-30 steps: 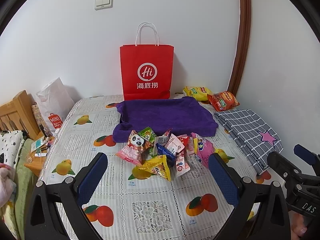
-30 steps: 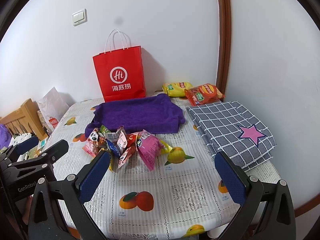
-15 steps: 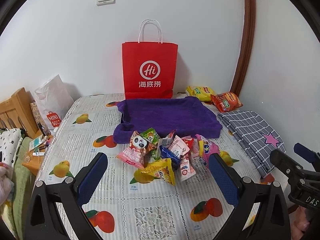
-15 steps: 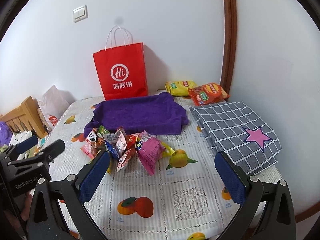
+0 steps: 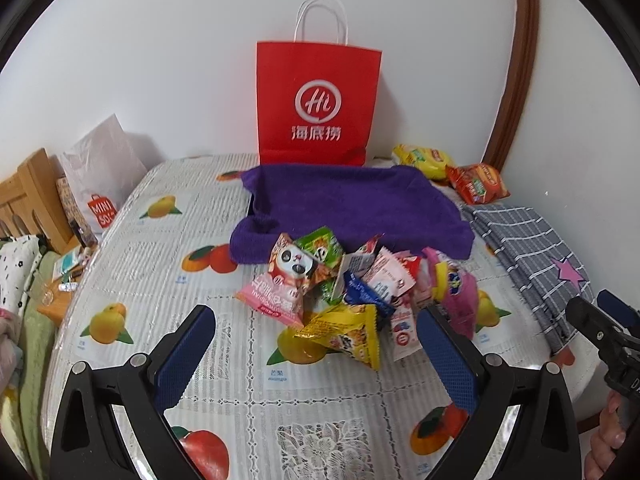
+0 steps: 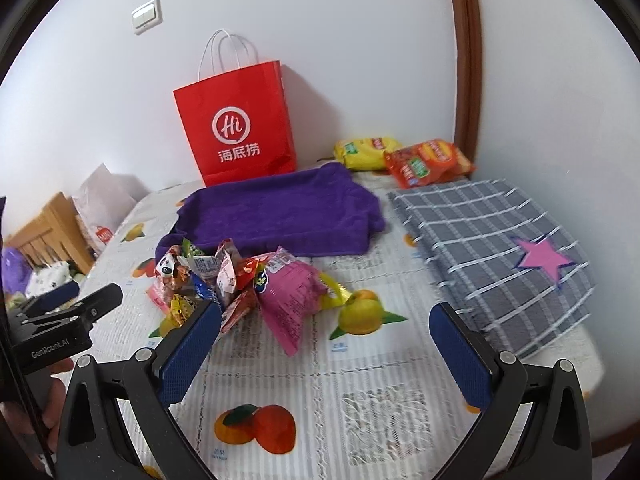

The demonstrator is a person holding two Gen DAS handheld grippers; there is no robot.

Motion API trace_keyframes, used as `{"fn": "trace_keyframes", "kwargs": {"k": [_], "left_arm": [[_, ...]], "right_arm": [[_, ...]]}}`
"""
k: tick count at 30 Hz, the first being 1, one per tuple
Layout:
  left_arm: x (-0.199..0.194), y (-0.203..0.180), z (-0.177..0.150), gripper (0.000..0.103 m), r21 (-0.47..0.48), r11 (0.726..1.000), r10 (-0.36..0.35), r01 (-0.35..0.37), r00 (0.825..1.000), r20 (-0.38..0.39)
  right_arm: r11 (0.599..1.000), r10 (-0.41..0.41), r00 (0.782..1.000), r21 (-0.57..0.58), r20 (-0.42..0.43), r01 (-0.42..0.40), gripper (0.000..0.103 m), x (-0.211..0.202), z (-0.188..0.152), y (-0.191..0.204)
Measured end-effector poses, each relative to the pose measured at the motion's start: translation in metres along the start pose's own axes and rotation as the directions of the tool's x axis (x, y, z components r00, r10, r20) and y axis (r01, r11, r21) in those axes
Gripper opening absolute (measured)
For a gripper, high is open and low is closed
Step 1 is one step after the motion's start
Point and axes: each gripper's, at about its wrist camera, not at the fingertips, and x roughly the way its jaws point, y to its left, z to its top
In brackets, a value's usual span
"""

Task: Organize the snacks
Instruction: 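Grasp the pink chip bag with the right tool while the left tool grasps the yellow triangular packet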

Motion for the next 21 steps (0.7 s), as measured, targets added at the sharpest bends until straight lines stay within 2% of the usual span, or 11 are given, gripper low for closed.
{"fn": "trace_keyframes", "kwargs": {"k": [4,10,15,21], "left_arm": [[0.016,0.008,-0.004,0.101,-0.021,1.0,0.0,0.0,1.0,-0.018],[0.039,0.019,-0.011,0.1,-0.043,0.999,-0.002,0.0,0.999,-0.048],[0.052,0.027,-0.015,0.1,-0.045,0.999,-0.013,0.01,0.997,-0.071],[0.062,0.03,-0.02,0.1,-0.05,0.997,-0.059,0.054,0.994,-0.093]], "right_arm": [[0.999,-0.015,0.999,-0.034,-0.03,0.014,0.103,0.027,-0.004,0.004],[0.996,0.003,0.996,-0.09,-0.093,-0.011,0.103,0.07,-0.01,0.019],[0.985,-0.017,0.996,-0.175,-0.085,0.002,0.103,0.096,-0.012,0.038],[0.961,-0.096,0.993,-0.267,-0.07,0.074,0.101,0.127,-0.014,0.05]]}}
